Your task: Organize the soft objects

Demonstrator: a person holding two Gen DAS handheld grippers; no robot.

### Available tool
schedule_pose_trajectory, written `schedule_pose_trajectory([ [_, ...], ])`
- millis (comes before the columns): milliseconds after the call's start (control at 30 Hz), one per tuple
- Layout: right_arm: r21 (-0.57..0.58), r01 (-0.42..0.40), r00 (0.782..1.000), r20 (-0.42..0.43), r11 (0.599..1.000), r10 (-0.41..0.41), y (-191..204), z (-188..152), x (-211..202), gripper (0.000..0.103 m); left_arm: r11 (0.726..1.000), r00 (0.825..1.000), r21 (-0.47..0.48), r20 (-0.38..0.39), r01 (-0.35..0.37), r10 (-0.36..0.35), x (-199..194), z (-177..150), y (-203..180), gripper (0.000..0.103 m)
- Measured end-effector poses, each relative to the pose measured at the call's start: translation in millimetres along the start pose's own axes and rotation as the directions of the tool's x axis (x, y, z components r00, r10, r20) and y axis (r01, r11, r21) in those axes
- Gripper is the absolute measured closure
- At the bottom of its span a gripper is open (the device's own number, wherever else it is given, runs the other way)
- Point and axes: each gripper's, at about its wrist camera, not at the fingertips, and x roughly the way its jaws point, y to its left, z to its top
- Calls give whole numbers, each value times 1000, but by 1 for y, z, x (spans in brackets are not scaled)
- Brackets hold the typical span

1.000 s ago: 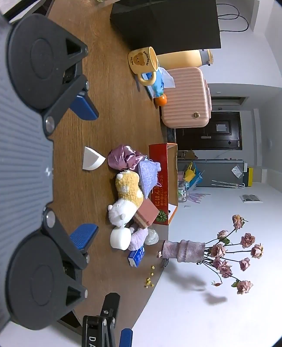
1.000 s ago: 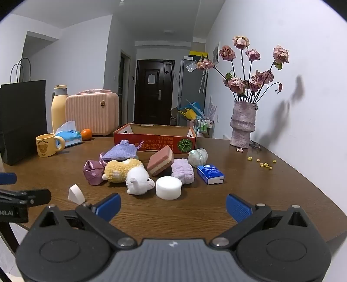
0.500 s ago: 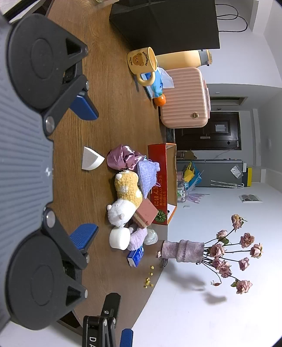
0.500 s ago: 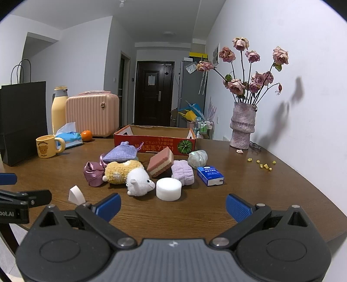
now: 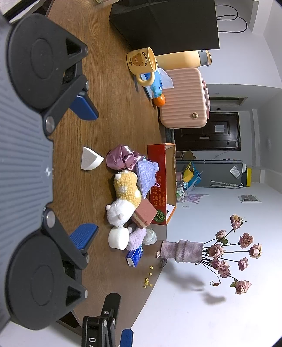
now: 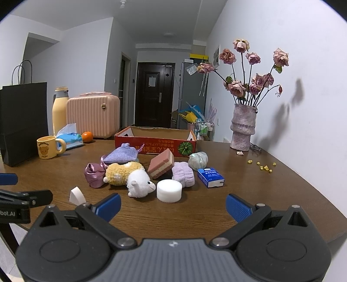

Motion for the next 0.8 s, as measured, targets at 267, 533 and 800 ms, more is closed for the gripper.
schedule_pose_trajectory([
  [267,0,-1,1000,2,1000,1,0,0,0,0,1000,1000,0,1,0,0,0,0,0,0],
  [533,0,-1,1000,3,1000,1,0,0,-1,0,1000,1000,0,2,0,0,-2,1,-1,0],
  [800,-1,-1,1000,5,1000,1,0,-2,1,0,1000,1000,0,3,1,-1,-2,1,-1,0],
])
